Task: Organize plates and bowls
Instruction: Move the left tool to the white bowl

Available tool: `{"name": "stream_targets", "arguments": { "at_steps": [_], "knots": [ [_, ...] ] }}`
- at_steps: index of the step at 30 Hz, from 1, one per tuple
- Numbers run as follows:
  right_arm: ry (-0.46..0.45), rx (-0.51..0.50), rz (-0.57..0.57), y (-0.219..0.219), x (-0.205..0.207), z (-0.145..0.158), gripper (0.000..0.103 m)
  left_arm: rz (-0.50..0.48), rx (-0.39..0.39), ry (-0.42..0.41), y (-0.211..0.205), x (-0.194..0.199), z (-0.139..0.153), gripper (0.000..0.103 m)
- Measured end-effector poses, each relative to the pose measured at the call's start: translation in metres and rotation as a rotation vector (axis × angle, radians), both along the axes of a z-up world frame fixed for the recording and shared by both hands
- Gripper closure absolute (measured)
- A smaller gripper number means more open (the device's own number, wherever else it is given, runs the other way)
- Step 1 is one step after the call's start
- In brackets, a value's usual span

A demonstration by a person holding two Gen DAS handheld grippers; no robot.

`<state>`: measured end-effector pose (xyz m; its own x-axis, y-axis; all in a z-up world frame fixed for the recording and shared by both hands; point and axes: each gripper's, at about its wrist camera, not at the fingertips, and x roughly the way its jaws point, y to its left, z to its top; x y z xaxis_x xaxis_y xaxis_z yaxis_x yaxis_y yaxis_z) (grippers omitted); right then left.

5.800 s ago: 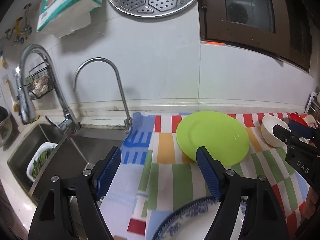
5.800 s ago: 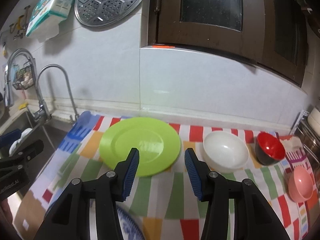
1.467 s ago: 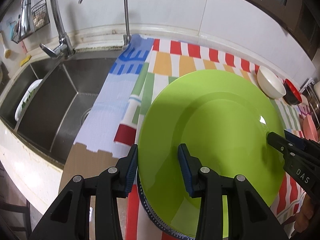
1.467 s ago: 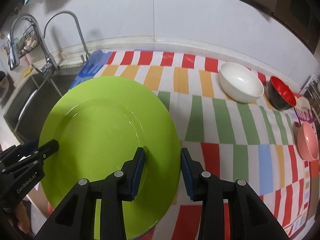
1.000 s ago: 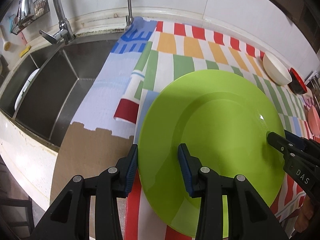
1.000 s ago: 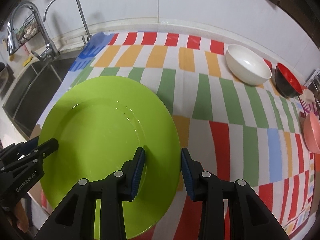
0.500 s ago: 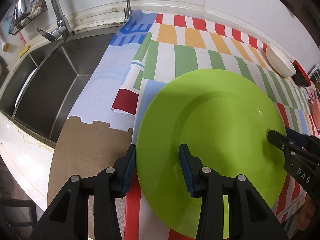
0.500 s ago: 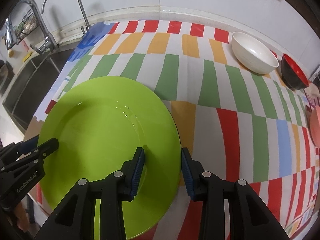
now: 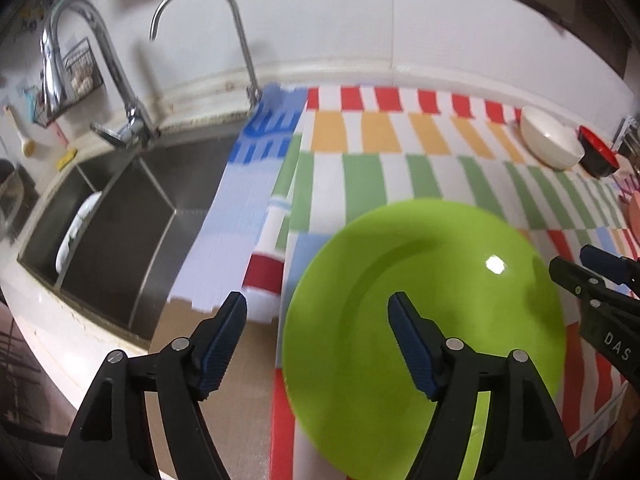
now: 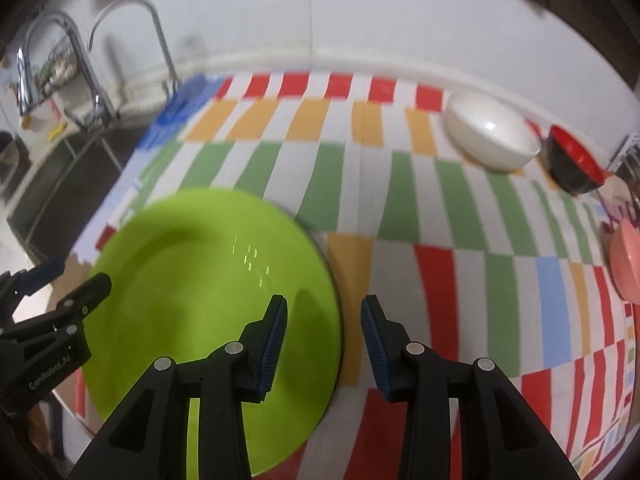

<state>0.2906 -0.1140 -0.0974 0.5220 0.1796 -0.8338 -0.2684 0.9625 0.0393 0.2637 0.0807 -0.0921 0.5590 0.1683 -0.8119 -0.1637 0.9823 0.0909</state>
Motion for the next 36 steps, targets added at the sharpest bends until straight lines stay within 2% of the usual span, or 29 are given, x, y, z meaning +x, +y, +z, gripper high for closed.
{"name": "stream_targets", "arguments": {
  "at_steps": [2,5,12,20,30,36],
  "knots": [
    [-0.041,-0.024,-0.009,-0.005,0.000,0.006,0.052,-0.021,0.008,-0.025,-0.006,0.004,0.008,0.028],
    [-0.076,-0.062,-0.006,-0.013,0.002,0.014,0.052,-0.072,0.012,-0.054,-0.020,0.011,0.018,0.027],
    [-0.141,-0.022,-0.070,-0.051,0.011,0.042,0.052,-0.179,-0.023,-0.096,-0.056,0.038,0.034,0.028],
    [-0.206,-0.006,-0.189,-0.100,0.036,0.063,0.052,-0.277,-0.002,-0.164,-0.102,0.078,0.055,0.028],
    [-0.231,0.029,-0.268,-0.143,0.079,0.070,0.052,-0.362,-0.023,-0.179,-0.142,0.135,0.067,0.028],
    [-0.224,0.036,-0.294,-0.159,0.108,0.065,0.053,-0.401,-0.021,-0.155,-0.164,0.174,0.058,0.028]
  ]
}}
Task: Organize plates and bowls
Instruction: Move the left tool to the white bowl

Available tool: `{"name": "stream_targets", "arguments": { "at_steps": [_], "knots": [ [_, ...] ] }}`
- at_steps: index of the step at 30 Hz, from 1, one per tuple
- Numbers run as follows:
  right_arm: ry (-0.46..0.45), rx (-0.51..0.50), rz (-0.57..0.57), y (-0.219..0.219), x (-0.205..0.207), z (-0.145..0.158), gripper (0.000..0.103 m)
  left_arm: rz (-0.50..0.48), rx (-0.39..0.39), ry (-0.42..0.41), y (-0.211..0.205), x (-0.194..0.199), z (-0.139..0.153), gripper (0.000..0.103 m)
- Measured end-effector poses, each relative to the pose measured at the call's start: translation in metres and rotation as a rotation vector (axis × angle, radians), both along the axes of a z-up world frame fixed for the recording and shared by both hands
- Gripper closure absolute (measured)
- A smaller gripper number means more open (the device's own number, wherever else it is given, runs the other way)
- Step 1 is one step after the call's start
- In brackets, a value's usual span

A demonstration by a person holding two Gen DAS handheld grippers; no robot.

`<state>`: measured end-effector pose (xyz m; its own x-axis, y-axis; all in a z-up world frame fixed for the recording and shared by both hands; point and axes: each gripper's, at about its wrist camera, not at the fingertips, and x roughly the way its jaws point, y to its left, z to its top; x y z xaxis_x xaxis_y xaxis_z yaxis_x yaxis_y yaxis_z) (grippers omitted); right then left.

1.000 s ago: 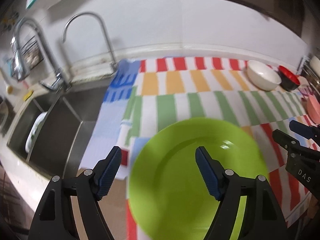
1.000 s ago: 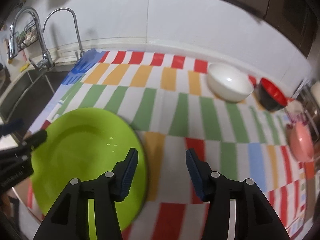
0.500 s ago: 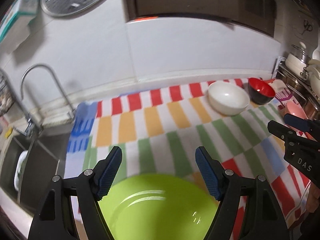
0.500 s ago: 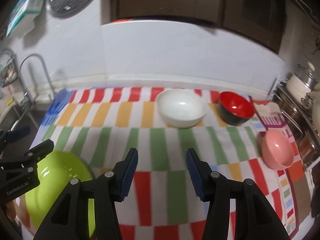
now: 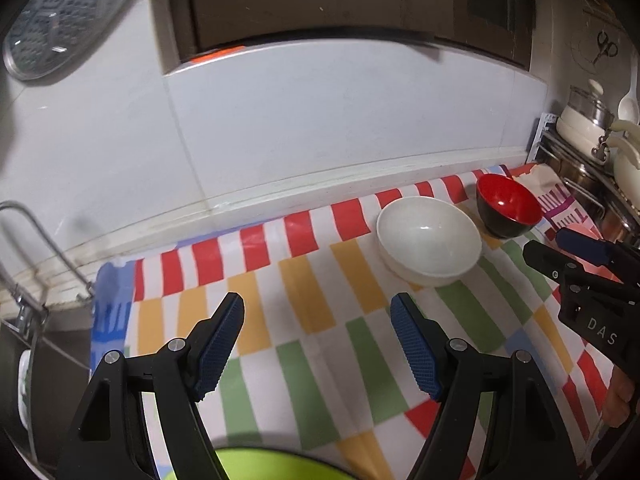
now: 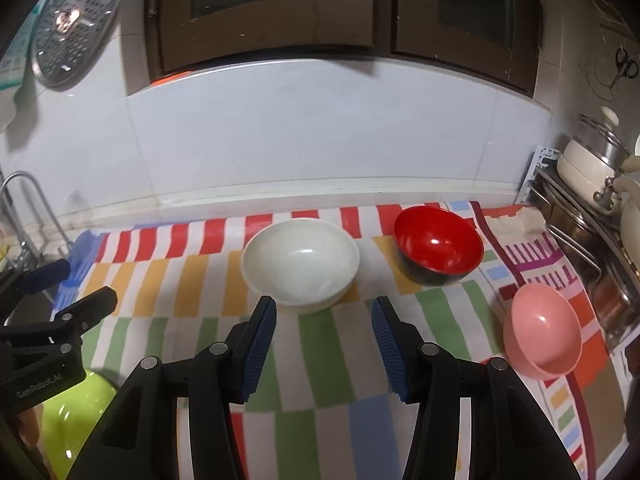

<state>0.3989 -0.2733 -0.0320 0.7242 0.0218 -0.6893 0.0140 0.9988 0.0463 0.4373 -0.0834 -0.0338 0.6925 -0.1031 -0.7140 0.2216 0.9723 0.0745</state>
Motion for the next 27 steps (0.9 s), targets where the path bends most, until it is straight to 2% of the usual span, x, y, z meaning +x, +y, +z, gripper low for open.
{"name": "stream_targets", "arguments": {
  "at_steps": [15,21,27],
  "knots": [
    [0.099,0.055,-0.041,-0.033,0.074,-0.044,0.060,-0.081,0.016,0.089,-0.042,0.085,-0.037,0.028],
    [0.135,0.080,-0.041,-0.039,0.093,-0.060,0.066,-0.105,0.020,0.146,-0.056,0.110,-0.057,0.032],
    [0.164,0.099,-0.036,-0.039,0.106,-0.073,0.070,-0.115,0.027,0.201,-0.063,0.124,-0.076,0.041]
  ]
}}
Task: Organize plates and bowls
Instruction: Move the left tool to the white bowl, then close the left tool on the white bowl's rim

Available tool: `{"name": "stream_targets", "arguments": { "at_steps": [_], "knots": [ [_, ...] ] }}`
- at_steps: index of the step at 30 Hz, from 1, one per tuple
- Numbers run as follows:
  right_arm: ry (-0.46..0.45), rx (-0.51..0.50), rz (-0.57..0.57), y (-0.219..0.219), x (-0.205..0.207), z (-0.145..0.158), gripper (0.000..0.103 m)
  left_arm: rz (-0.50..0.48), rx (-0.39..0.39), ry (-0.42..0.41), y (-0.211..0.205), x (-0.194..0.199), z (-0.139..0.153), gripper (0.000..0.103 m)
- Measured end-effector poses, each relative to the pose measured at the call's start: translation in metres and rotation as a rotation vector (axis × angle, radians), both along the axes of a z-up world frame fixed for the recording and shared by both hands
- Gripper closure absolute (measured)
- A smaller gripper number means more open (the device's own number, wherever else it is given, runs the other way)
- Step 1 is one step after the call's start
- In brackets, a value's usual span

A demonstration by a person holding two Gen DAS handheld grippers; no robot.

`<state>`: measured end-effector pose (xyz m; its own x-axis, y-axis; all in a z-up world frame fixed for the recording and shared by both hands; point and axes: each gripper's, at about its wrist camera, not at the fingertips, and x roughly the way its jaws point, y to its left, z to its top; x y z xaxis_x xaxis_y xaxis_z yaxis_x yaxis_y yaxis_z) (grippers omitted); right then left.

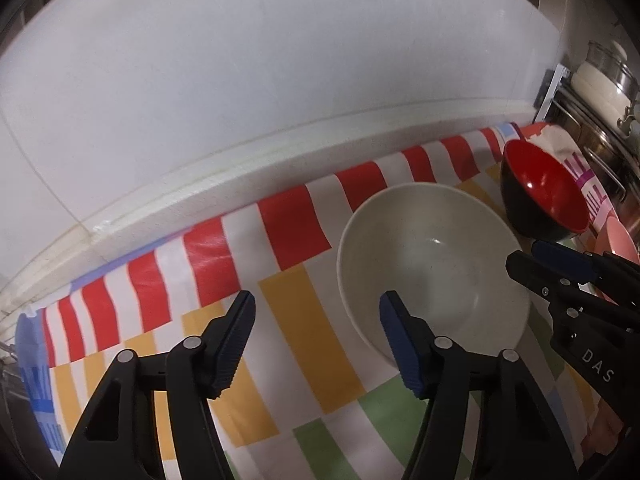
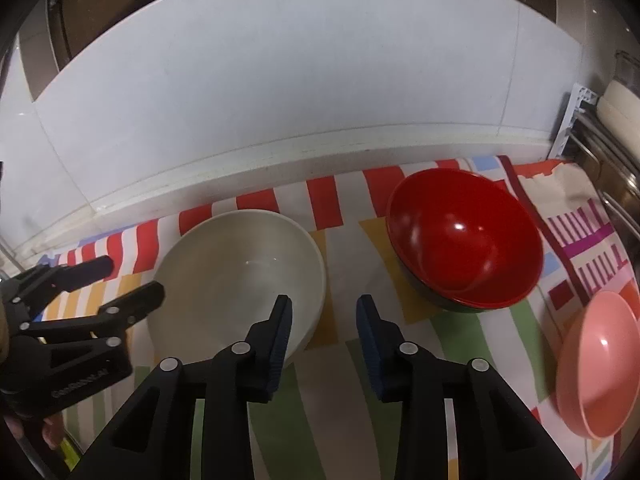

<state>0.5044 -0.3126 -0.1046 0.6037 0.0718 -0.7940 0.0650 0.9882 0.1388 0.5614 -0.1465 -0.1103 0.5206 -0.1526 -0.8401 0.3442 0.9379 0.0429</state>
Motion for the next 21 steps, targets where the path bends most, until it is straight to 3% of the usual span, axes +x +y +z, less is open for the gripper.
{"name": "stream_targets", "arguments": {
  "at_steps": [8,14,21],
  "knots": [
    [0.035,0.029,0.008,-0.001,0.009,-0.014,0.078,-0.028,-0.018,0.050,-0.007,0.011,-0.013,0.059],
    [0.045,0.055,0.022,0.001,0.014,-0.015,0.088,-0.047,-0.076,0.106,-0.010,0.017,-0.016,0.085],
    [0.063,0.085,0.004,-0.002,0.016,-0.011,0.092,-0.038,-0.059,0.096,-0.010,0.010,-0.011,0.088]
  ]
}}
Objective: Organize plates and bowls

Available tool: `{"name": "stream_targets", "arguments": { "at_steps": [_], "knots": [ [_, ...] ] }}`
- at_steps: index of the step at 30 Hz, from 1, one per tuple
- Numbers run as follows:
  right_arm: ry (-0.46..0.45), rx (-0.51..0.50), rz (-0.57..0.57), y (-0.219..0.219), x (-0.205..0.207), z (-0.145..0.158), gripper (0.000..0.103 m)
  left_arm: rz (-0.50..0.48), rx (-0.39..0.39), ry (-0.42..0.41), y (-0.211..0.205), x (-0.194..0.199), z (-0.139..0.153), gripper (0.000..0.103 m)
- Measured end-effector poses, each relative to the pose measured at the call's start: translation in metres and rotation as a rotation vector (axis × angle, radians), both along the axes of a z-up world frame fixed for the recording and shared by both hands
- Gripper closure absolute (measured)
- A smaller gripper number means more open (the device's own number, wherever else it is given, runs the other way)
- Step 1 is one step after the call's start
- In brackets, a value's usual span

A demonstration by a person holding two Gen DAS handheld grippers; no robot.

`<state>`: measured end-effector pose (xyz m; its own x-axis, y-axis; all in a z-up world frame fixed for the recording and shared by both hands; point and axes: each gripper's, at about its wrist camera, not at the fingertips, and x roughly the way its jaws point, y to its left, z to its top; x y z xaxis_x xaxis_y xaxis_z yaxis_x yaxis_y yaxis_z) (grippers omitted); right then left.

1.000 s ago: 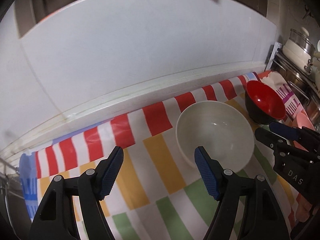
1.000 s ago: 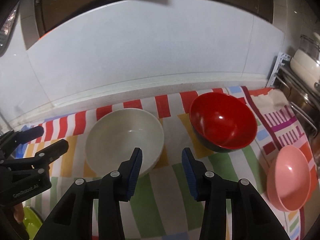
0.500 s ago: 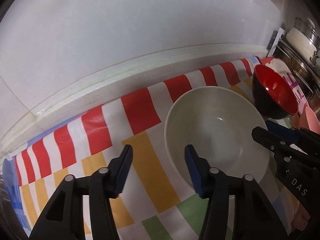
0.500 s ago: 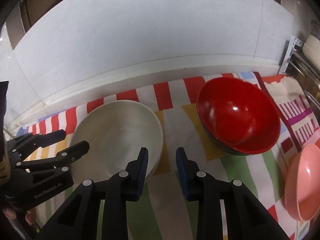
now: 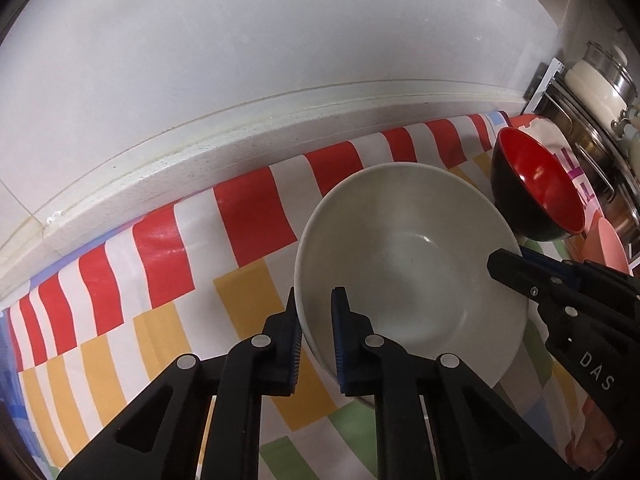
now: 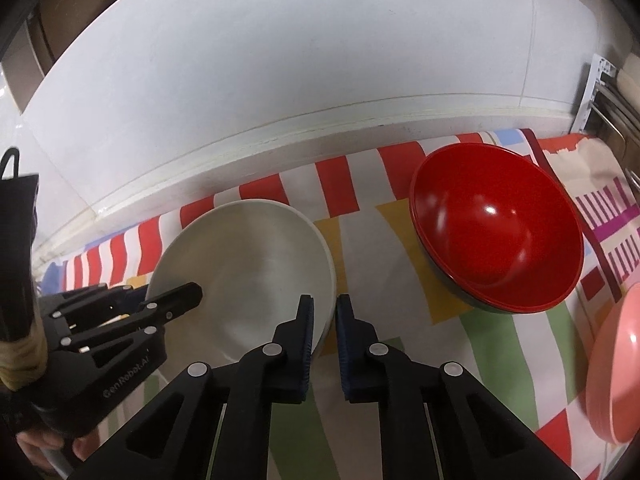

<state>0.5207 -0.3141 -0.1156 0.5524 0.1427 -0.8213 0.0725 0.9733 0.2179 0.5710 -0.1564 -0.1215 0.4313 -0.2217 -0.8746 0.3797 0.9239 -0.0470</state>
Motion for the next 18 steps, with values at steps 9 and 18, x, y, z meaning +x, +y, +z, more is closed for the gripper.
{"name": "stream_targets", "arguments": {
  "at_steps": [9,18],
  "knots": [
    [-0.009,-0.021,0.009,0.008,-0.018,0.020,0.092,0.011,-0.008,-0.017,0.005,-0.025,0.021,0.088],
    [-0.026,-0.027,0.009,0.009,-0.058,0.042,0.092,0.015,-0.038,-0.042,0.012,-0.074,0.047,0.088]
  ]
}}
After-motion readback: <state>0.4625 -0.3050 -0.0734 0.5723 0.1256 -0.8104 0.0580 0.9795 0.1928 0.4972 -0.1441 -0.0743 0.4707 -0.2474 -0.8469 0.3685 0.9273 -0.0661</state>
